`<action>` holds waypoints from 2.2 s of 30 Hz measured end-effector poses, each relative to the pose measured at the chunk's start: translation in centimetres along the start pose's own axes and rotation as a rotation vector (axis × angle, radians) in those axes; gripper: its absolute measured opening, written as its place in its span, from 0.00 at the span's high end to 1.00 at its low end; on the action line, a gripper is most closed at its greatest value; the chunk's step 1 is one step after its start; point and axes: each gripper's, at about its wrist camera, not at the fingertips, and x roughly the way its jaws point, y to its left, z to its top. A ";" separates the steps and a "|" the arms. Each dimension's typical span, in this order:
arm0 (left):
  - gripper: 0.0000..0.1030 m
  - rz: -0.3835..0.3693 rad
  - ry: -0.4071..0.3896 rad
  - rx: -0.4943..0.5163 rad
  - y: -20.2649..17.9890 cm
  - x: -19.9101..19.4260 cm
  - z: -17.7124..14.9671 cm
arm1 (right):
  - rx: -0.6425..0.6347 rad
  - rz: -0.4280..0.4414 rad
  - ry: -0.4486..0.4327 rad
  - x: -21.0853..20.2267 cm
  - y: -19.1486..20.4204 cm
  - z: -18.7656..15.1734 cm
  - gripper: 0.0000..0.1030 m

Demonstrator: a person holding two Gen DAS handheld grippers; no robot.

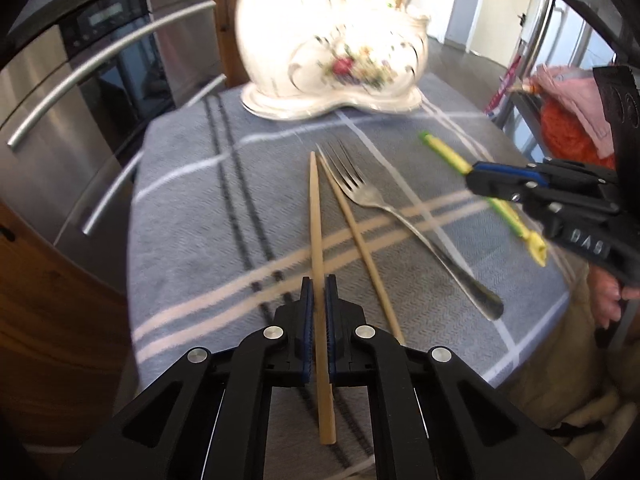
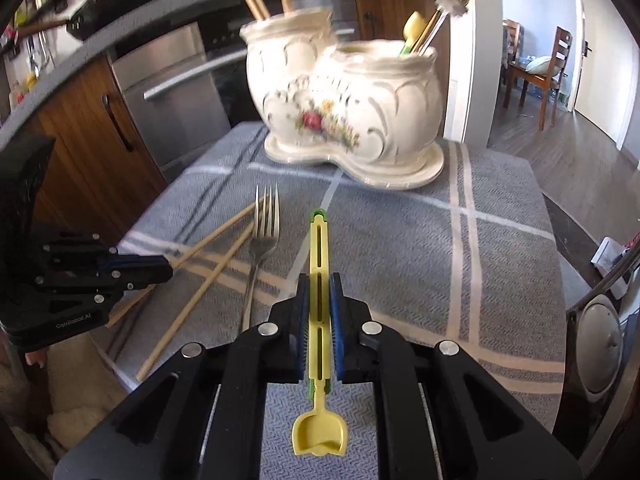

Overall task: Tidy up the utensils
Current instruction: 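Carry the yellow scoop to the short pot while the left tool carries the chopstick to the tall pot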

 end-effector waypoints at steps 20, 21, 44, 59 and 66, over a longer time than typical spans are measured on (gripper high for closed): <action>0.94 -0.048 -0.476 0.009 1.5 -9.5 4.8 | 0.090 0.064 -0.419 -5.5 -3.1 8.1 0.91; 0.94 -0.056 -0.512 0.012 1.5 -9.7 5.7 | 0.101 0.078 -0.437 -5.4 -3.4 8.8 0.91; 0.94 -0.163 -0.832 -0.142 4.4 -3.6 18.4 | 0.137 0.070 -0.518 1.8 -6.2 15.9 0.91; 0.94 -0.081 -0.880 -0.060 3.4 -1.3 17.0 | 0.072 -0.002 -0.544 3.6 -5.1 15.3 0.91; 0.94 -0.081 -0.875 -0.061 3.7 -2.0 15.4 | 0.026 -0.043 -0.529 3.6 -4.5 14.8 0.91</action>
